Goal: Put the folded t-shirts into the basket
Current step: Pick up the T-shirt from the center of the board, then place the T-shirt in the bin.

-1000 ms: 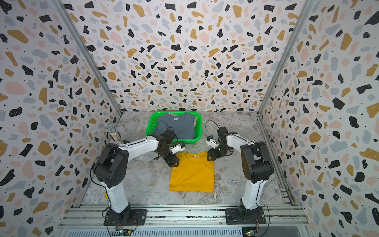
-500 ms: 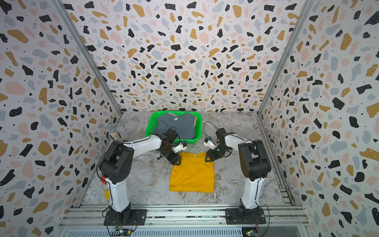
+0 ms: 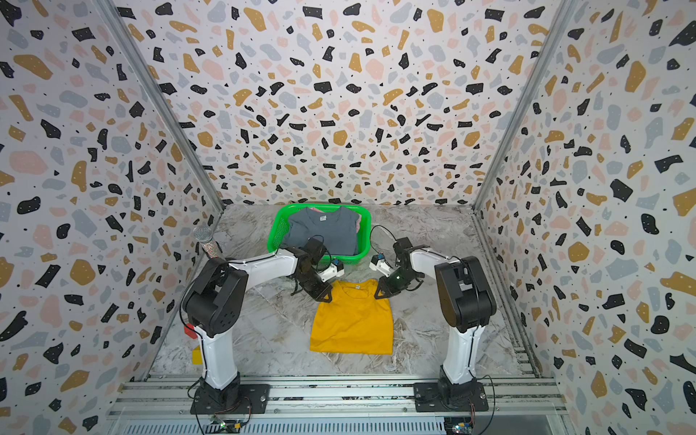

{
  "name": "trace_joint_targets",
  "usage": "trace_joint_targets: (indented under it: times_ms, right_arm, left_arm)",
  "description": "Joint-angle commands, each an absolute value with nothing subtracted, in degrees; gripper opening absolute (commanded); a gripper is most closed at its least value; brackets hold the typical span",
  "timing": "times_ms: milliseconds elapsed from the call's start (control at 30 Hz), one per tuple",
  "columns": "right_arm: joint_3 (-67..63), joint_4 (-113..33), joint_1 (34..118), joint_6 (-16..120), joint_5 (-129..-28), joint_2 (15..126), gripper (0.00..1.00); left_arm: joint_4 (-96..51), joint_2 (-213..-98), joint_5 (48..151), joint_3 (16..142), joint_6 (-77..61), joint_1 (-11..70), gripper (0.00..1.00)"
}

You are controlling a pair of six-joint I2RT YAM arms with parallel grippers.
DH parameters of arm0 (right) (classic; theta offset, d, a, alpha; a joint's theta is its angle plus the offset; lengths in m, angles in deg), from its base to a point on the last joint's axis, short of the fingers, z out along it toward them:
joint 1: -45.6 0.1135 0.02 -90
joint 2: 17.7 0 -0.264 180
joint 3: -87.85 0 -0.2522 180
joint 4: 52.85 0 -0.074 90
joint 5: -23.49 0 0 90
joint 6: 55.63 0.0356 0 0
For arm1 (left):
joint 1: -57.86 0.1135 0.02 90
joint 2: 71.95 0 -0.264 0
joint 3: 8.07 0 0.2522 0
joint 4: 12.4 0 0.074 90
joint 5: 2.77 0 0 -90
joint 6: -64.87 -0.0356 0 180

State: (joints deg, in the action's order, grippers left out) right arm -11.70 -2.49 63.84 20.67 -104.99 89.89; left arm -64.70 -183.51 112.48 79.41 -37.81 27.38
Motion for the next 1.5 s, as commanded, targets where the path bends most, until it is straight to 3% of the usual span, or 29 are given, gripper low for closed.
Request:
trace_joint_targets:
  times_ms: [0,333,667,1067,1467]
  right_arm:
    - [-11.9,-2.96,64.15,19.43,-107.95,83.05,0.0]
    - [-14.05,-6.34,64.98,18.77,-107.81,69.38,0.0]
    - [-5.59,-6.89,69.45,21.2,-101.98,65.22,0.0]
    - [6.15,-10.13,72.4,29.23,-93.95,70.58,0.0]
    - [24.32,-5.3,73.11,29.74,-86.33,86.45,0.0]
  left_arm:
    - [-65.46,-180.32,116.98,79.58,-38.76,28.6,0.0]
    - [-71.1,-170.76,122.16,80.64,-46.03,33.38,0.0]
    - [-74.91,-158.95,114.73,84.53,-48.42,36.28,0.0]
    - [-79.33,-154.93,103.01,94.01,-46.32,41.38,0.0]
    - [-76.28,-165.78,98.49,103.49,-45.68,45.55,0.0]
